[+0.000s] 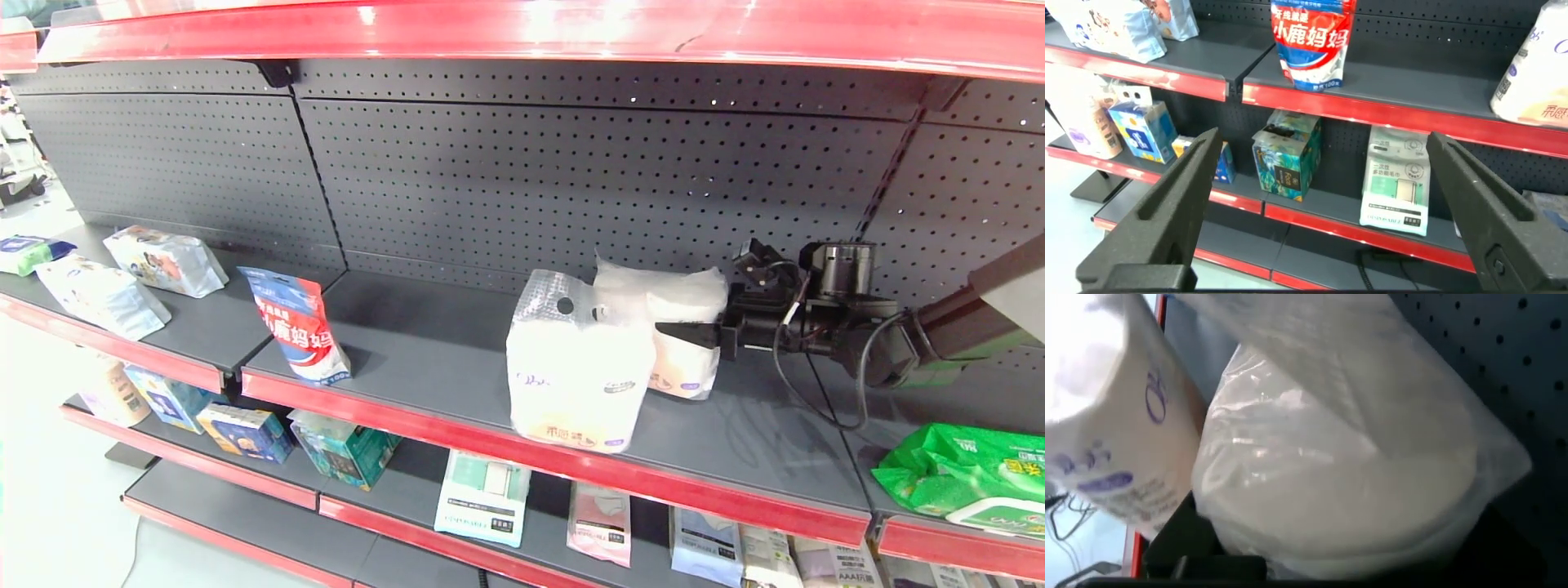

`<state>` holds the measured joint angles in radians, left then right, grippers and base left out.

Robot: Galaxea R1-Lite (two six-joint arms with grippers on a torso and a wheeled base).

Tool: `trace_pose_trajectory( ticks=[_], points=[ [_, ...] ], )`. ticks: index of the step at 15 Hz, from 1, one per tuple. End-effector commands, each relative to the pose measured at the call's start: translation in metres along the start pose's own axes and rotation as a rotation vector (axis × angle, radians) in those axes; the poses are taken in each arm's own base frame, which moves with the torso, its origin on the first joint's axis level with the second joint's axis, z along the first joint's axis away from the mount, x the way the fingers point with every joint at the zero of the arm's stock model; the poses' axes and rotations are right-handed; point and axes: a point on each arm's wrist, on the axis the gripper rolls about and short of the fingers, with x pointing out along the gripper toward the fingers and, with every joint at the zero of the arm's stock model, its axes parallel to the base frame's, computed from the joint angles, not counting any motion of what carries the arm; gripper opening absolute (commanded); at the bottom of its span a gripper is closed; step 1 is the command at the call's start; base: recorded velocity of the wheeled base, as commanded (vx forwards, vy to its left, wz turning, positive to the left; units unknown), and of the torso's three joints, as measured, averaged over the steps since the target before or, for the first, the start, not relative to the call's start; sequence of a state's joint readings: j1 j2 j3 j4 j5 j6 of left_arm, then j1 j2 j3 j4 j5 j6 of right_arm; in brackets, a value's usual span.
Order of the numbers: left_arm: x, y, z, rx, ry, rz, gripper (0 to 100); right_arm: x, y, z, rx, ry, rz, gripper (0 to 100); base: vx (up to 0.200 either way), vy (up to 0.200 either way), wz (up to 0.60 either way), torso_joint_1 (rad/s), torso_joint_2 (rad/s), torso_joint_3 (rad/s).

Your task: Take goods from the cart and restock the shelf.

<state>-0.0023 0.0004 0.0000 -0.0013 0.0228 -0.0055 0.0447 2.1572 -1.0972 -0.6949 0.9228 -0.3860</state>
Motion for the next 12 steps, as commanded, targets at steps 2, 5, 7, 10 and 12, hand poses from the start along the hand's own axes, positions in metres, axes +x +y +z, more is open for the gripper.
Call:
trace_pose_trajectory(
  ticks=[2,5,7,10,12],
  points=[
    [0.000,0.000,0.000,-0.001,-0.001,0.000,100,-0.008,0.000,-0.008,-0.021,0.006,0.011,0,0.000,0.000,0.00,0.000,0.00,0.000],
    [0.000,0.000,0.000,-0.001,-0.001,0.000,100,-0.010,-0.001,-0.014,-0.046,0.015,0.010,0,0.000,0.000,0.00,0.000,0.00,0.000],
    [0.000,0.000,0.000,-0.001,-0.001,0.000,100,-0.008,0.001,-0.021,-0.049,0.017,0.037,0,0.000,0.000,0.00,0.000,0.00,0.000],
    [0.000,0.000,0.000,-0.001,-0.001,0.000,100,-0.001,-0.002,-0.029,-0.046,0.005,0.078,0,0.000,0.000,0.00,0.000,0.00,0.000],
    [0.000,0.000,0.000,-0.001,-0.001,0.001,100,0.005,-0.008,-0.024,-0.073,-0.013,0.077,0,0.000,0.000,0.00,0.000,0.00,0.000]
  ],
)
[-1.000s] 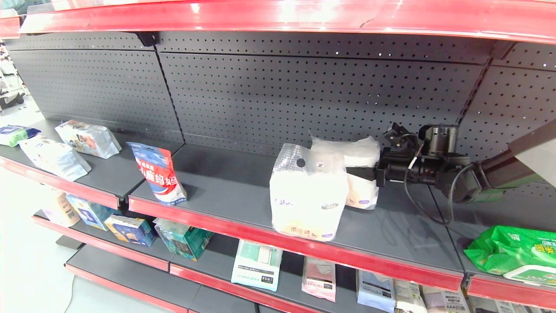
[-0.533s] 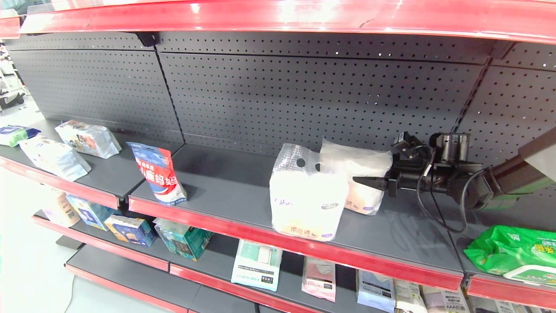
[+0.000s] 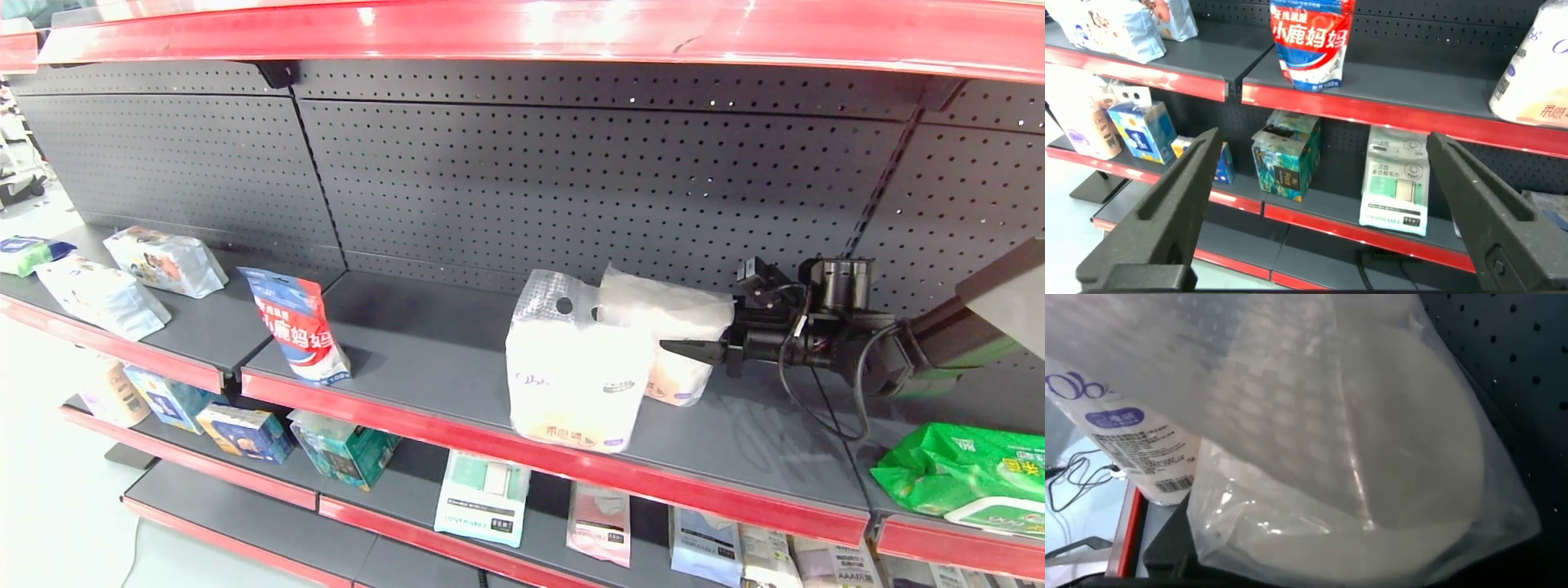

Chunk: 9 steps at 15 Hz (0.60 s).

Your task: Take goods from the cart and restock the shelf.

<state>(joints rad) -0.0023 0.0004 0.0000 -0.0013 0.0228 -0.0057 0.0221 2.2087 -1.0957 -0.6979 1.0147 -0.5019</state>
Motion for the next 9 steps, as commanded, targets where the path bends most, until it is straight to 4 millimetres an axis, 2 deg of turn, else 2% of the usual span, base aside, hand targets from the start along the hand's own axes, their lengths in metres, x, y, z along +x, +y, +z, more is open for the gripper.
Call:
trace_pose_trajectory(
  ticks=[1,4,9],
  points=[
    [0.000,0.000,0.000,0.000,-0.001,0.001,100,0.010,-0.007,-0.001,-0.014,-0.010,0.006,0,0.000,0.000,0.00,0.000,0.00,0.000],
    [0.000,0.000,0.000,0.000,-0.001,0.001,100,0.019,-0.011,0.002,-0.028,-0.021,0.012,0,0.000,0.000,0.00,0.000,0.00,0.000],
    [0.000,0.000,0.000,0.000,-0.001,0.000,100,0.027,-0.007,0.004,-0.024,-0.024,0.033,0,0.000,0.000,0.00,0.000,0.00,0.000]
  ],
)
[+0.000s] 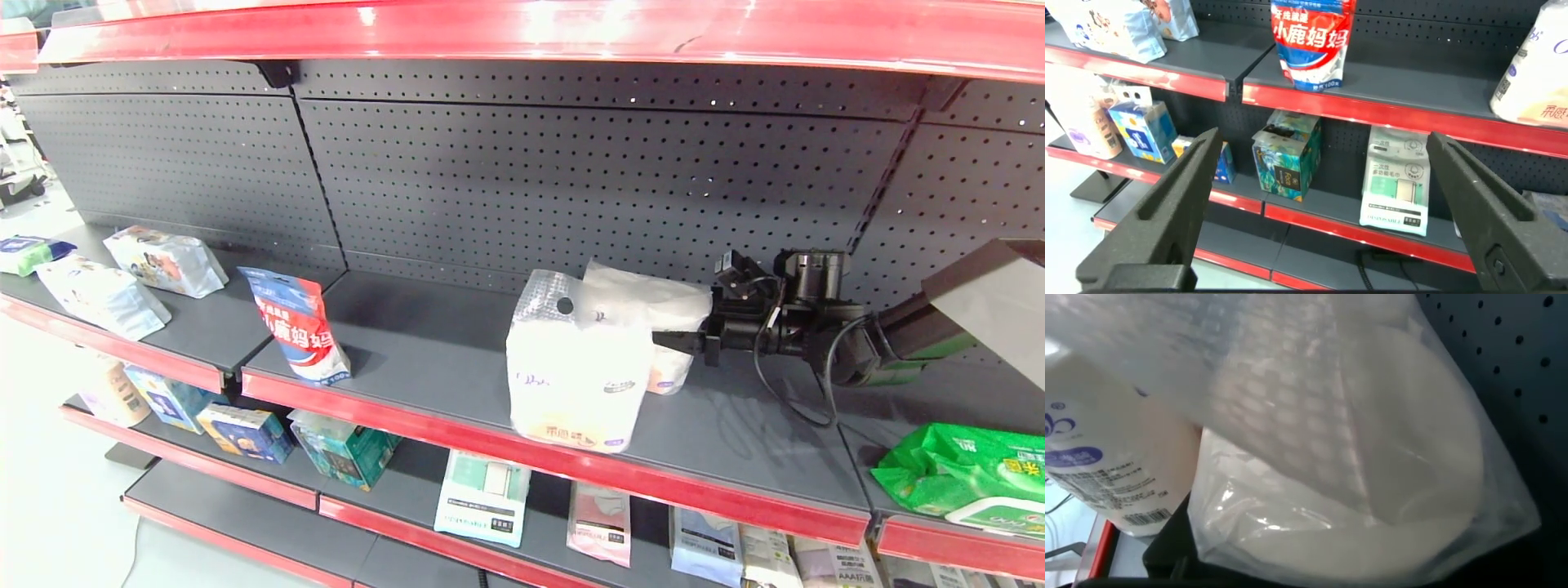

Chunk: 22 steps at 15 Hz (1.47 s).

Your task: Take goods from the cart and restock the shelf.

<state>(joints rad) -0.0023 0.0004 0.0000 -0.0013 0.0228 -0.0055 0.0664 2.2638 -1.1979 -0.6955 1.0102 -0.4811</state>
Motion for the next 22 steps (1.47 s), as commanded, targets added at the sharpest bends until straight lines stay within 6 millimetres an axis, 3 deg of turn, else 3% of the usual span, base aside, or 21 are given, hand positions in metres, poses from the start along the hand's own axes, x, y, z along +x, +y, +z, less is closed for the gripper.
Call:
trace_pose_trajectory(
  ticks=[1,22],
  points=[
    [0.0000,0.0000,0.0000,-0.001,-0.001,0.001,100,0.0029,0.0005,-0.0011,0.000,0.000,0.007,0,0.000,0.000,0.00,0.000,0.00,0.000],
    [0.0000,0.0000,0.0000,-0.001,-0.001,0.000,100,0.0102,0.0049,0.0048,-0.007,0.002,0.012,0,0.000,0.000,0.00,0.000,0.00,0.000]
  ],
)
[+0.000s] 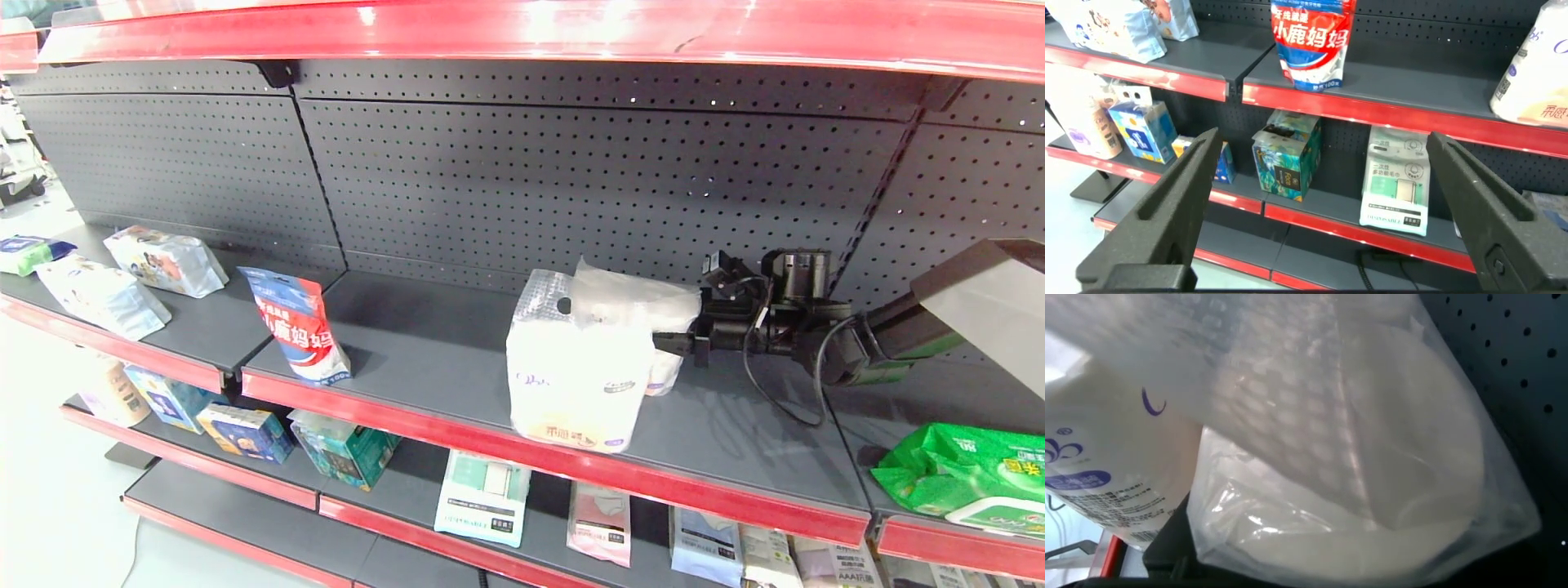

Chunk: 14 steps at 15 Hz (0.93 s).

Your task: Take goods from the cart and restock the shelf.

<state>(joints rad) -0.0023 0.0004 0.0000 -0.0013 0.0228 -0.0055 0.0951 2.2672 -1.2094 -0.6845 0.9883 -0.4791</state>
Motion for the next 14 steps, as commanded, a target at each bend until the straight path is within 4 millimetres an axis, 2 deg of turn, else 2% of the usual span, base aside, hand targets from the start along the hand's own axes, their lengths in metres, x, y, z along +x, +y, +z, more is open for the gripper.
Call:
trace_pose_trajectory(
  ticks=[1,2,7,14],
  points=[
    [0.000,0.000,0.000,-0.001,-0.001,0.001,100,0.000,0.001,0.002,-0.004,0.000,-0.004,0,0.000,0.000,0.00,0.000,0.00,0.000],
    [0.000,0.000,0.000,-0.001,-0.001,0.000,100,0.000,0.001,0.002,-0.004,0.005,-0.014,100,0.000,0.000,0.00,0.000,0.00,0.000],
    [0.000,0.000,0.000,-0.001,-0.001,0.000,100,-0.006,0.003,0.017,0.021,-0.009,-0.024,100,0.000,0.000,0.00,0.000,0.00,0.000],
    [0.000,0.000,0.000,-0.001,-0.001,0.001,100,-0.044,0.016,0.019,0.065,0.019,-0.074,100,0.000,0.000,0.00,0.000,0.00,0.000]
  ],
)
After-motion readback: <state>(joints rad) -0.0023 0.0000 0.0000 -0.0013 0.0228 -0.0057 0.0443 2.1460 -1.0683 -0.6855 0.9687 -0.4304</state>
